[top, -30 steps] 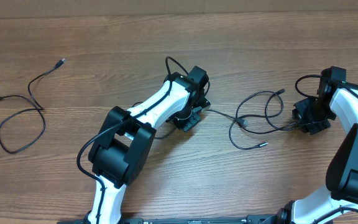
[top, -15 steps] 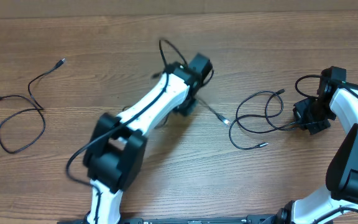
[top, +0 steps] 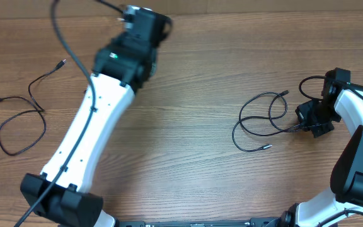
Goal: Untangle cables
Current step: 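Lift the cable and carry it to the upper left with the left gripper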
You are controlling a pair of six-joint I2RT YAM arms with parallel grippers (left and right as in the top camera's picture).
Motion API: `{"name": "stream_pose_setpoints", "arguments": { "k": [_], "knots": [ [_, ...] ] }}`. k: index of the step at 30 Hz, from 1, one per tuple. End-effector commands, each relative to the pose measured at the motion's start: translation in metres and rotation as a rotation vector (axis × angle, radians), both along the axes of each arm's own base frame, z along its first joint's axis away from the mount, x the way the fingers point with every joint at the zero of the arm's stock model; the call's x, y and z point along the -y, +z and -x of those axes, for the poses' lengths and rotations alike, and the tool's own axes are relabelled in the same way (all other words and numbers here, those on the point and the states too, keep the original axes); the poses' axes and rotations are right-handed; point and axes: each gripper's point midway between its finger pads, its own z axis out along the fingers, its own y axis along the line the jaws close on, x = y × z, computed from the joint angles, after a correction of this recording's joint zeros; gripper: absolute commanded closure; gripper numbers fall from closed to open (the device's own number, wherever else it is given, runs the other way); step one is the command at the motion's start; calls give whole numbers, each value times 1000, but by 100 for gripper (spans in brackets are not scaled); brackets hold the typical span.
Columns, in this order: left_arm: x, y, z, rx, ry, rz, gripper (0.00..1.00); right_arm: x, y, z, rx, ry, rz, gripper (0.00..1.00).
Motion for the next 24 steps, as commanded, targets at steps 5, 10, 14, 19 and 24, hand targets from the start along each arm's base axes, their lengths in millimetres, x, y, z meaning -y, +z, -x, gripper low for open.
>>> {"name": "stream_pose_setpoints", "arguments": {
  "k": [5,10,14,19,24],
  "knots": [
    [-90,-14,-8,8,272,190,96,-16,-3,-2,0,32,-39,96],
    [-148,-26,-5,-7,382,262,96,-35,-3,-8,11,94,-37,96],
    [-193,-47,1,-48,489,263,96,-59,-3,-16,27,168,-33,96],
    [-240,-95,14,-166,611,268,96,-97,-2,-25,62,286,-28,96],
    [-267,-141,28,-280,682,338,96,-126,-2,-32,96,373,-26,96]
  ]
}}
